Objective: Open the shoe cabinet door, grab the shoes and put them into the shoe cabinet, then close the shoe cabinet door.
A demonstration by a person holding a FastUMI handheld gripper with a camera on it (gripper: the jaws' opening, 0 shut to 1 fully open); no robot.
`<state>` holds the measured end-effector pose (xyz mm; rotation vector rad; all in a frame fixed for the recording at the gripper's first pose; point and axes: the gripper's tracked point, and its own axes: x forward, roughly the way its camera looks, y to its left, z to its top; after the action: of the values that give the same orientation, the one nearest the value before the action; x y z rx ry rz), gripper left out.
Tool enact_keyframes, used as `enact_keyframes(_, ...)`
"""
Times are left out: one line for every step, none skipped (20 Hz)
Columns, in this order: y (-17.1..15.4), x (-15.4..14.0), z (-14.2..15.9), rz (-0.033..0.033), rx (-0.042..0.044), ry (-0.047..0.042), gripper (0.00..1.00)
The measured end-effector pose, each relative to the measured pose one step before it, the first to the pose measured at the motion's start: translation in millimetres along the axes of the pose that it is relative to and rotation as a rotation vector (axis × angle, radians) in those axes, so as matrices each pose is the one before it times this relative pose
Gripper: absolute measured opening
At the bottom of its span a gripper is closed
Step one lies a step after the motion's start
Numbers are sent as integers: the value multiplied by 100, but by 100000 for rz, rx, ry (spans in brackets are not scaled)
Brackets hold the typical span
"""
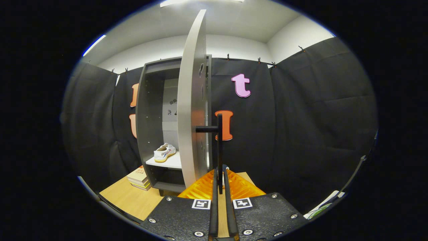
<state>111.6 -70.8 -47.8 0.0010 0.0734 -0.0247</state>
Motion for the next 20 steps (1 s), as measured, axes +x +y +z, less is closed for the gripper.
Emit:
enact_keyframes(-4, -418, 33, -1870, 44, -193, 10)
enact_keyframes(142, -407, -235, -1302, -68, -307, 13)
enact_keyframes(-10, -376, -163, -3614, -50, -351, 15)
enact_keyframes(-267, -709, 52, -3299, 611, -837, 21)
enact_keyframes(410, -662, -98, -1321, 983, -733, 22)
enact_keyframes(1054, -573, -139, -1080, 859, -241, 31)
enact_keyframes(784, -716, -234, -1357, 728, -397, 40)
enact_keyframes(769, -469, -347, -1606, 333, -96, 49)
enact_keyframes(792, -475, -443, -1596, -325, 622, 55)
enact_keyframes(728, -459, -517, -1080, -613, 641, 60)
enact_keyframes(746, -459, -601, -1020, -809, 584, 64)
enact_keyframes(1011, -321, -906, -733, -222, 1778, 71)
enact_keyframes(1168, -318, -856, 770, 801, 2490, 74)
enact_keyframes(1790, -299, -1003, 1195, 242, 1495, 80)
enact_keyframes(1221, -31, -691, 1166, -731, 109, 84)
enact_keyframes(1007, 240, -598, 1105, -986, -361, 92)
enact_keyframes(966, 237, -782, 881, -764, 65, 93)
enact_keyframes(1115, 329, -1114, 997, -719, 1000, 93)
enact_keyframes(1048, 413, -1105, 1645, -411, 1686, 93)
enact_keyframes(1107, 332, -1252, 1841, -635, 2207, 93)
